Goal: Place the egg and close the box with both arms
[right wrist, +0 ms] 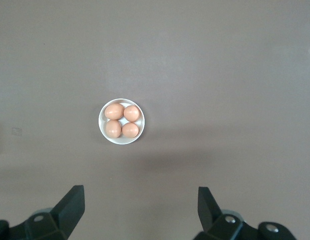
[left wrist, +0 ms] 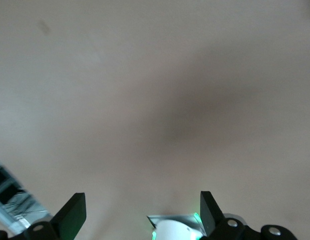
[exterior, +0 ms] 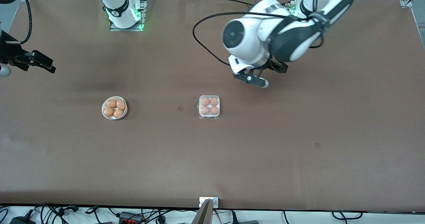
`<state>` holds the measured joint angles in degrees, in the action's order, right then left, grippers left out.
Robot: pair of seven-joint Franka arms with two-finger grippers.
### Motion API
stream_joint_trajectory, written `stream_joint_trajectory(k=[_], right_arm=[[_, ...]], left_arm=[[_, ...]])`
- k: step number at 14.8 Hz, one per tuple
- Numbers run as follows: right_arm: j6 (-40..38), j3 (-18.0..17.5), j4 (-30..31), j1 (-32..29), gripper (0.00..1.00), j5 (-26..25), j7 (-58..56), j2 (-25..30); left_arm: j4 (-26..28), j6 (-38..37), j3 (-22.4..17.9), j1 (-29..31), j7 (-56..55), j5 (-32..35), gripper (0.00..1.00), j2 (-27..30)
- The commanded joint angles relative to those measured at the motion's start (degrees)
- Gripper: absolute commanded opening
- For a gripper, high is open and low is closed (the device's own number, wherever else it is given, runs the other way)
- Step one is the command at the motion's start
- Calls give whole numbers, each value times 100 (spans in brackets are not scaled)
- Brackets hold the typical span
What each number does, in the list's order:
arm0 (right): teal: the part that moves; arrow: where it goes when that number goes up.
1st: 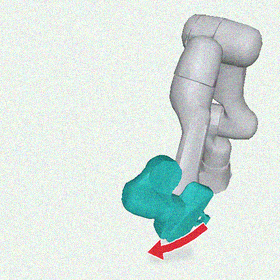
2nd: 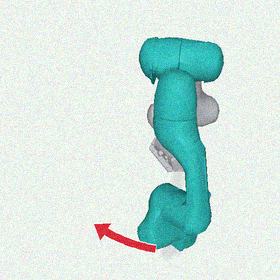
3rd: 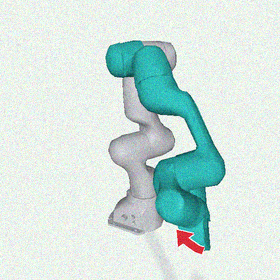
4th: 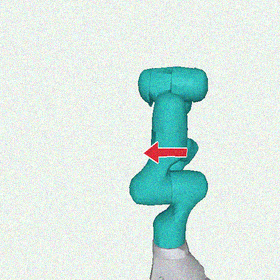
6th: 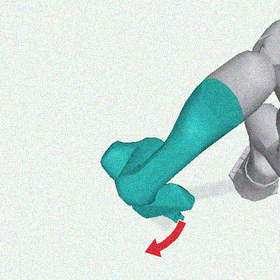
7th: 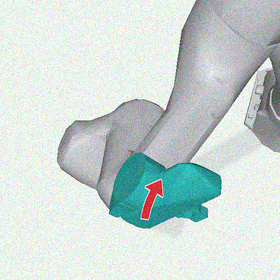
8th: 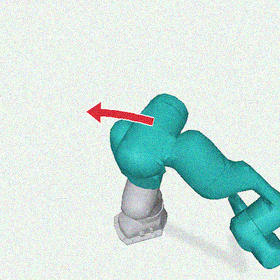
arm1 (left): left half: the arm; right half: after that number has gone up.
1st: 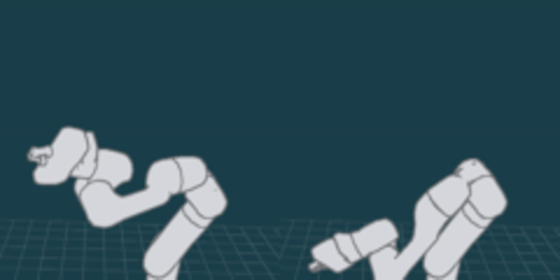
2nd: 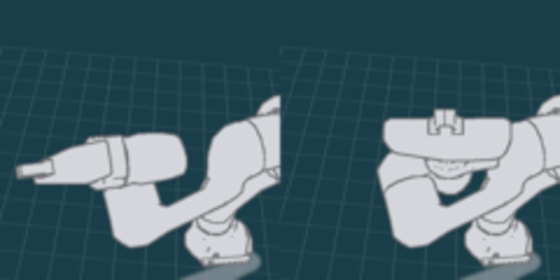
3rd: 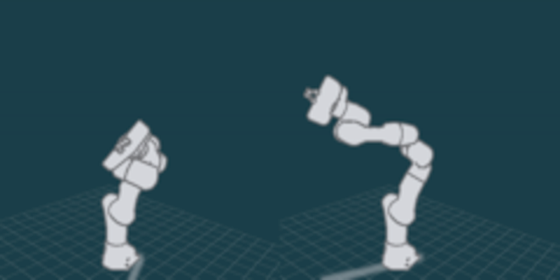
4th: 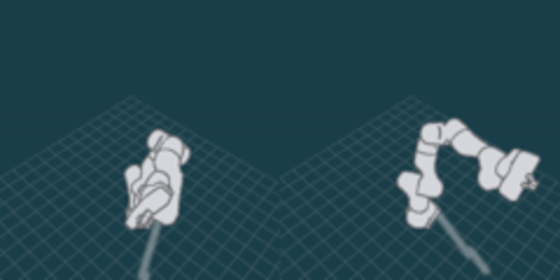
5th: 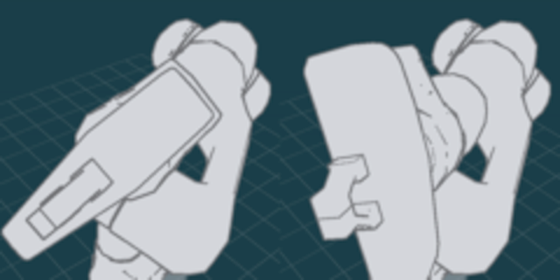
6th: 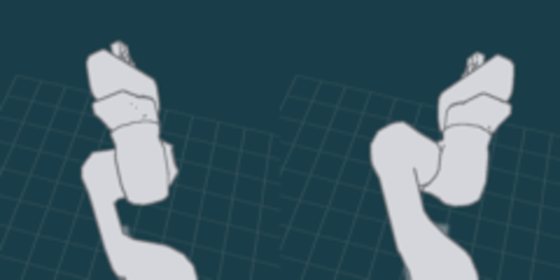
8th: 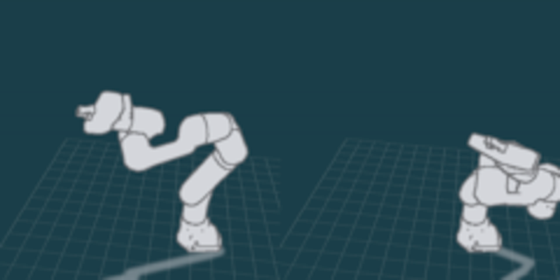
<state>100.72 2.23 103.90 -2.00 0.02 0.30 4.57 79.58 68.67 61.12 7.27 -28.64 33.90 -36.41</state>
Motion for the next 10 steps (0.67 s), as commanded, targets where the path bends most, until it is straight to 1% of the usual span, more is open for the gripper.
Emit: stream_joint_trajectory(k=[1, 2, 3, 4, 5, 6, 7, 8, 9, 10], right_arm=[[167, -47, 359, -38, 100, -11, -66, 325], [141, -47, 342, -46, 100, -11, -66, 333], [80, -38, 307, -46, 100, -11, -74, 334], [45, -47, 289, -46, 100, -11, -66, 325], [36, -47, 289, -46, 100, -11, -66, 316], [35, -47, 289, -46, 100, -11, -66, 307], [27, -47, 289, -46, 100, -11, -74, 307], [1, -47, 289, -46, 100, -11, -74, 307], [-8, -47, 280, -38, 100, -11, -74, 307], [0, -47, 271, 6, 100, -11, -66, 298]], left_arm=[[-136, -64, -589, 187, 552, -977, 100, 598], [-127, -64, -966, 161, 648, -1521, 100, 861], [-109, -55, -1501, 109, 815, -2083, 100, 1116], [-40, -21, -2072, -5, 1112, -2585, 100, 1432], [39, 15, -2765, -232, 1516, -2990, 100, 1679], [58, 15, -3398, -487, 1754, -3185, 100, 1838], [66, 76, -3874, -646, 1844, -3257, 100, 1935], [110, 233, -4236, -709, 1897, -3258, 100, 2093], [319, 478, -4535, -770, 1932, -3258, 100, 2295], [678, 959, -4878, -832, 2141, -3284, 100, 2593]])
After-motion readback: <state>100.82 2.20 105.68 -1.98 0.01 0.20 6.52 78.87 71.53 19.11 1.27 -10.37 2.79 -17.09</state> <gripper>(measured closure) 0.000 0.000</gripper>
